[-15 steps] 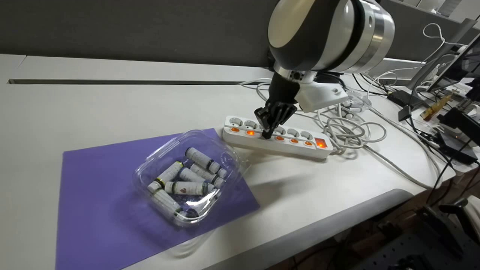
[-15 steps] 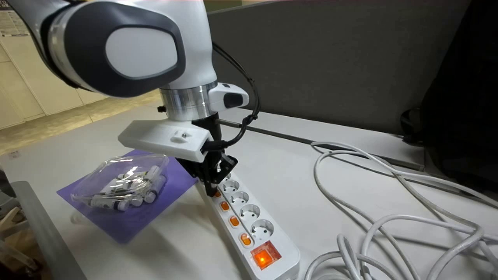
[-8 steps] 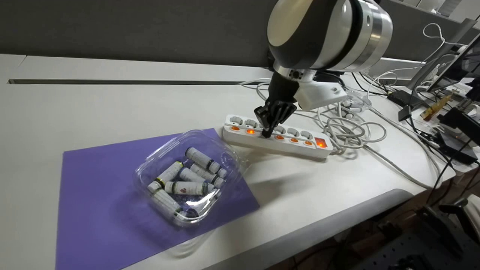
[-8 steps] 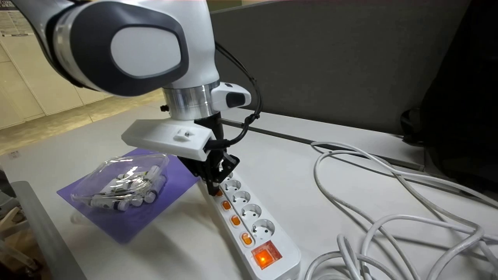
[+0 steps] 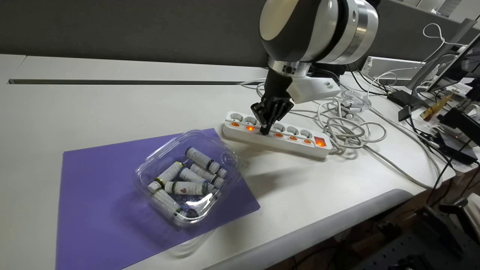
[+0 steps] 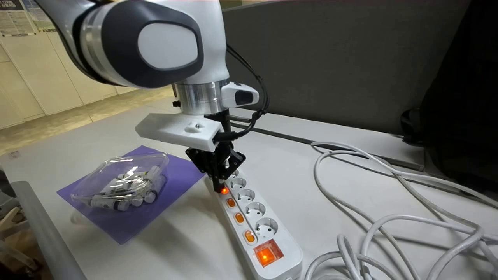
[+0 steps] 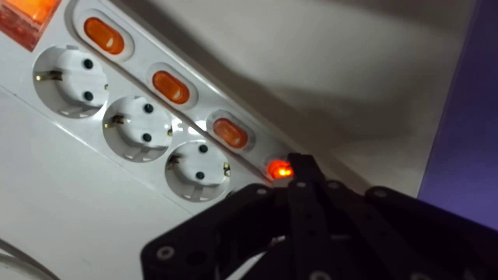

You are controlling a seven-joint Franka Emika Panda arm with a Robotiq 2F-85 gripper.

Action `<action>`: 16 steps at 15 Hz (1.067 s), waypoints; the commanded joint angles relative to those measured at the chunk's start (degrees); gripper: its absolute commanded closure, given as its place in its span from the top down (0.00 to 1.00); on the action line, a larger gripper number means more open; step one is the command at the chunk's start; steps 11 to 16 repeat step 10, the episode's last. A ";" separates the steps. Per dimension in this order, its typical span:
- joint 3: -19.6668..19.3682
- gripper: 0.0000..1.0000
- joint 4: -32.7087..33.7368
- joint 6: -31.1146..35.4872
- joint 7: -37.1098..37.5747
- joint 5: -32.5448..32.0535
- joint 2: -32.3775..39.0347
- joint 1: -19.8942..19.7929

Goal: Turn on the third switch from the left

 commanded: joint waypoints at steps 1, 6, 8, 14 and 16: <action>-2.44 0.00 5.95 -4.26 5.45 -2.59 4.94 2.16; -3.38 0.00 10.41 -11.91 12.69 -0.66 6.46 3.17; -3.44 0.00 10.90 -12.73 15.12 -0.66 6.23 3.64; -3.17 0.00 10.74 -13.67 16.10 -0.79 5.55 3.94; -3.17 0.00 10.74 -13.67 16.10 -0.79 5.55 3.94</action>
